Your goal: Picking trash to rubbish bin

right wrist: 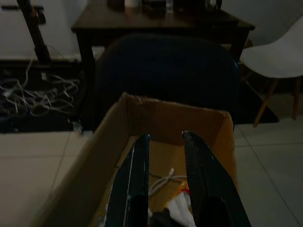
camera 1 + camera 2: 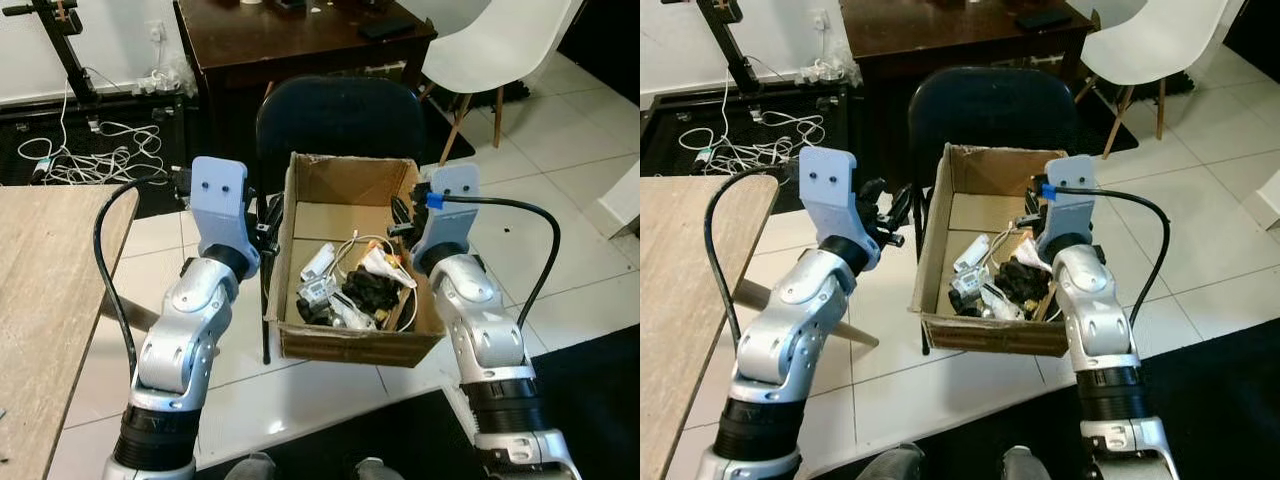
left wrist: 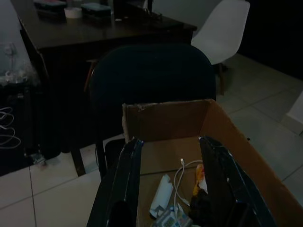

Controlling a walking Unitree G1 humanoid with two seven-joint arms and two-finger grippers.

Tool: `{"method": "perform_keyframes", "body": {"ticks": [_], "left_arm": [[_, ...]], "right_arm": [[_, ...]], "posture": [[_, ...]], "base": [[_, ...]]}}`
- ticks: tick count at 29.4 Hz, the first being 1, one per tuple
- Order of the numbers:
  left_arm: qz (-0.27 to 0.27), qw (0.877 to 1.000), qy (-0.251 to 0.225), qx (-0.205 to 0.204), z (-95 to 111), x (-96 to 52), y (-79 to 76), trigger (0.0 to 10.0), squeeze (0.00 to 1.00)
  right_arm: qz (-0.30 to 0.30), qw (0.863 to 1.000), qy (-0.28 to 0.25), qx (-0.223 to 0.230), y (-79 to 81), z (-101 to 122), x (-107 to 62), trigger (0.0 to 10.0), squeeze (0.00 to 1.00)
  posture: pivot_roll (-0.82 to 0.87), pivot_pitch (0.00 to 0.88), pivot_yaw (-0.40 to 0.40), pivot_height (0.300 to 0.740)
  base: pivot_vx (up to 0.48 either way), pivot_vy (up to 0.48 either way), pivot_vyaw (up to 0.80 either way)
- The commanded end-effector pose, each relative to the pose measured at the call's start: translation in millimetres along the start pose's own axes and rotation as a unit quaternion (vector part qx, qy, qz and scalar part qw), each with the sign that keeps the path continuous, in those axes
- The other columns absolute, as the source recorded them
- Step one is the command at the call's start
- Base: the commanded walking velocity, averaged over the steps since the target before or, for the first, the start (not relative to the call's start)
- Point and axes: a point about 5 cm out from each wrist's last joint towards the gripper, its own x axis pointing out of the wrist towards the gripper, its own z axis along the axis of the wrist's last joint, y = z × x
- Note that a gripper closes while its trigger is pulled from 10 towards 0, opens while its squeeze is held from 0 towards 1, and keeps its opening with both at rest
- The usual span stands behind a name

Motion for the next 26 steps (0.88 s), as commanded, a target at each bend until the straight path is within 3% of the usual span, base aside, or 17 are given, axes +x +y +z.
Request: {"method": "perform_keyframes", "body": {"ticks": [1,11,26], "left_arm": [[0.001,1.0,0.008,-0.007,-3,-2.7,-3.3,10.0,0.0],[-0.002,1.0,0.006,-0.017,-4,-4.3,-12.0,10.0,0.0],[0.002,1.0,0.009,-0.022,-5,-3.4,-11.3,10.0,0.0]], "right_arm": [[0.001,1.0,0.007,0.012,0.3,-1,-3.0,10.0,0.0],[0.041,0.998,-0.001,0.04,18.6,2,-6.7,10.0,0.0],[0.055,0.997,0.014,0.043,25.4,-2,-14.3,10.0,0.0]], "posture": [[0.06,0.145,0.013,0.74],[0.06,0.134,0.009,0.74],[0.04,0.144,0.026,0.74]], "base": [[0.0,0.0,0.0],[0.0,0.0,0.0],[0.0,0.0,0.0]]}}
